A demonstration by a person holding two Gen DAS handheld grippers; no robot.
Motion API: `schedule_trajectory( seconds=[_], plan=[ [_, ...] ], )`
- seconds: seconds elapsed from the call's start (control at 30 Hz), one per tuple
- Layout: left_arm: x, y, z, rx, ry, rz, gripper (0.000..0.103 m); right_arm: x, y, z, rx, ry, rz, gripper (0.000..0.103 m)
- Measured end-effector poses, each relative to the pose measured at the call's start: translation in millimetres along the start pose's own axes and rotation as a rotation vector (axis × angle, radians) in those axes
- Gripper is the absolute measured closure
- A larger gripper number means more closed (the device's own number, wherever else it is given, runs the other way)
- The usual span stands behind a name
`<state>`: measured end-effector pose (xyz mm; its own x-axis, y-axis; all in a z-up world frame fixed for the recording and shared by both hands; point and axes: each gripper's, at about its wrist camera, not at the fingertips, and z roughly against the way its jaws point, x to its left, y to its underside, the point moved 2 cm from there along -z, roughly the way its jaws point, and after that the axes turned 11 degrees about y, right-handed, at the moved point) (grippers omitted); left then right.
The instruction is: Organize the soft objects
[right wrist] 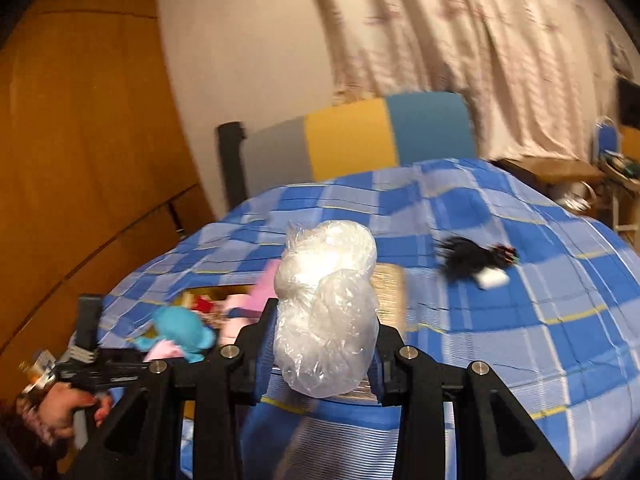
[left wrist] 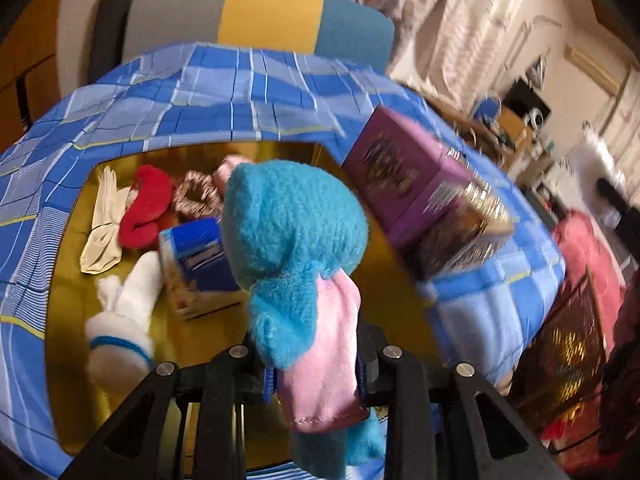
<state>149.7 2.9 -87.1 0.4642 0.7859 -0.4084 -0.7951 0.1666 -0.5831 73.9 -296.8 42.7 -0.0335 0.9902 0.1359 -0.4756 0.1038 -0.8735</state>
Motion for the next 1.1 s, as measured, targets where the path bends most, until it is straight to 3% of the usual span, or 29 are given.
schedule_trajectory(
  seconds=[0.17,0.3,0.43,0.53,0.67,0.73,0.83,0.87,1.0,1.1],
  plan=[
    [25.6,7.5,2.8,0.052,-0.019,-0.029,0.075,54.1,5.4,-14.6,0.023,-0.066,0.088,0.064],
    [54.5,11.5,2.2,0.069,-0.002,0.029,0.075,83.3,18.0,-31.0,0.087,-0.123,0.095,0.064],
    [65.7,10.3,2.2,0.148,-0.048,-0.073,0.074,109.0,32.4,-46.1,0.148,-0.154,0.13,0.064],
    [72.4,4.5,2.4,0.192,-0.124,-0.143,0.071,121.4,41.2,-56.8,0.185,-0.151,0.153,0.064],
    [82.3,-0.4,3.2,0.226,-0.288,-0.204,0.07,134.2,51.2,-71.1,0.244,-0.15,0.171,0.064],
    [82.4,1.1,8.3,0.223,-0.201,-0.163,0.069,140.9,55.3,-78.7,0.277,-0.163,0.178,0.064],
    [76.9,8.1,23.5,0.209,0.01,-0.087,0.067,150.0,63.1,-90.3,0.328,-0.169,0.193,0.064],
    [76.6,10.7,26.4,0.212,0.031,-0.071,0.067,152.3,65.1,-93.4,0.341,-0.171,0.199,0.064],
    [75.4,17.9,37.3,0.202,-0.03,-0.056,0.066,163.9,75.2,-110.9,0.412,-0.183,0.211,0.063],
    [85.0,19.2,48.0,0.153,-0.085,-0.01,0.061,171.7,81.8,-123.5,0.459,-0.197,0.199,0.063]
  ],
)
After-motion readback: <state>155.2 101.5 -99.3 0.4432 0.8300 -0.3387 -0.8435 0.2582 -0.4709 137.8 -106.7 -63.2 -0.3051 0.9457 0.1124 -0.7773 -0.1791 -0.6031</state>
